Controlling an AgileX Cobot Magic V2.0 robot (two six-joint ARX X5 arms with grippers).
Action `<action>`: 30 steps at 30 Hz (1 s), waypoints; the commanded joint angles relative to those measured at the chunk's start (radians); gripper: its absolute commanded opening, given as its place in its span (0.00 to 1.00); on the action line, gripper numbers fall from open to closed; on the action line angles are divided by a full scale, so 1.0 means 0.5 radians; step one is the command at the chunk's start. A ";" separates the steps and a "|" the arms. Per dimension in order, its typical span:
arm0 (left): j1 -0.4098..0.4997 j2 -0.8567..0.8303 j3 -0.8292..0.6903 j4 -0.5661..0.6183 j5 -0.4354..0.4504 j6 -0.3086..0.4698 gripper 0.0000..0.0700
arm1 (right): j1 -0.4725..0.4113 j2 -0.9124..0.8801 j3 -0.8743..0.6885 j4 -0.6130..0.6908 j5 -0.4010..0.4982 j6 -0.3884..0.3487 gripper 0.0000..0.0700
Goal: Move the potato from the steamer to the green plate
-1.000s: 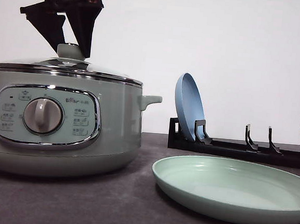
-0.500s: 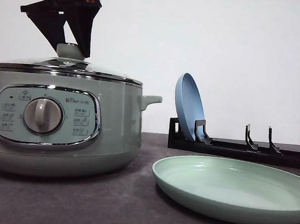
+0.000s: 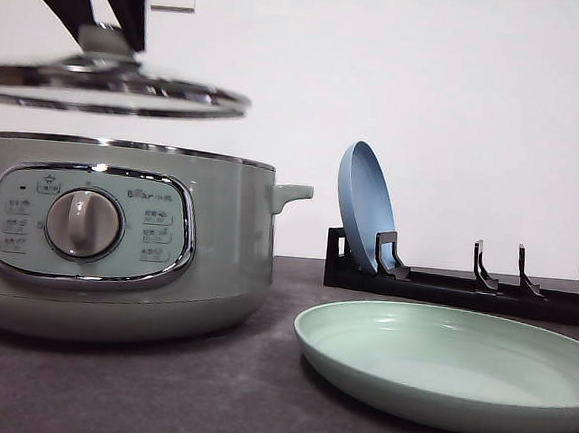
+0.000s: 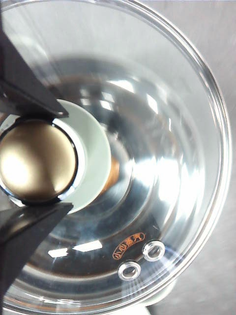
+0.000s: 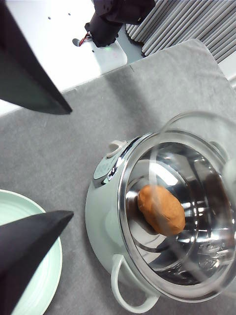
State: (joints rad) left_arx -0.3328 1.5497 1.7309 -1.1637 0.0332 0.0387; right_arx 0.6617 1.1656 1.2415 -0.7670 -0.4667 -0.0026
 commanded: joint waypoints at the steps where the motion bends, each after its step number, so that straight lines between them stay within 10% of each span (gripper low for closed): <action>1: 0.020 -0.049 0.053 0.038 -0.028 -0.005 0.00 | 0.016 0.020 0.039 0.015 0.007 0.014 0.55; 30: 0.697 -0.301 0.053 -0.100 -0.187 0.005 0.00 | 0.060 0.258 0.161 0.134 0.098 0.305 0.65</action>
State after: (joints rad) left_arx 0.0128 1.4086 1.7306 -1.2462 -0.0563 0.0391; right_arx 0.6803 1.2745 1.2881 -0.7188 -0.4179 0.1351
